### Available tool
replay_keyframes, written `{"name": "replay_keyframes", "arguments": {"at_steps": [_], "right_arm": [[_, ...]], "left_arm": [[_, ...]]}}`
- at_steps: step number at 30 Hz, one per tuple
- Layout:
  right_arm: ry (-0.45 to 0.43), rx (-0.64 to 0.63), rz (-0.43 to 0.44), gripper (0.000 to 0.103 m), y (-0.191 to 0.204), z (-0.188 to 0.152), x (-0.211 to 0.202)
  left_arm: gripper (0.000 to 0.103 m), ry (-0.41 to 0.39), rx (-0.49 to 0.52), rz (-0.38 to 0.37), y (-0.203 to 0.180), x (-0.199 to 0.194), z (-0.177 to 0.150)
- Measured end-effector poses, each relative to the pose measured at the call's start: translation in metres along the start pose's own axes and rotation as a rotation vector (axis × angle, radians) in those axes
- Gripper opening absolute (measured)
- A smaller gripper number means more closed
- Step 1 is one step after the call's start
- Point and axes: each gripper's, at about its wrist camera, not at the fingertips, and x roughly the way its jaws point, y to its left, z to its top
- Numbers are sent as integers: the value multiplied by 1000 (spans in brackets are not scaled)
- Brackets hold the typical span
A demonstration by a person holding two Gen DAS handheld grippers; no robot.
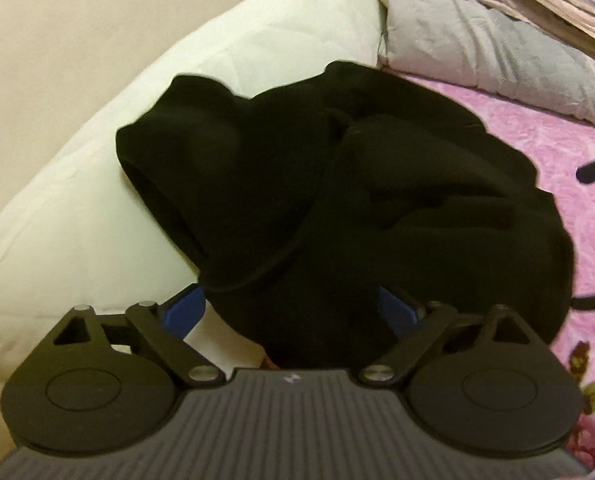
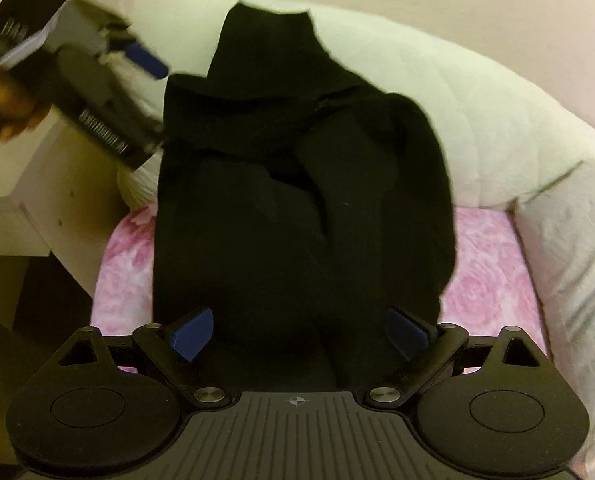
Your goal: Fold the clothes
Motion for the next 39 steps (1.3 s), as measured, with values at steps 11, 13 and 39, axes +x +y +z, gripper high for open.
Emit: {"name": "replay_keyframes", "arguments": {"at_steps": [11,13,39], "right_arm": [[43,-34,28,49,6,11,47],[33,-52,14,7,12,10,42],[-106,511,-382,3,-4,-234,-293]], "left_arm": [[29,10,87,-34,1,18,-1],[10,0,87,-30,2,12,2],[7,-456,451,-527,-304,-259,18]]}}
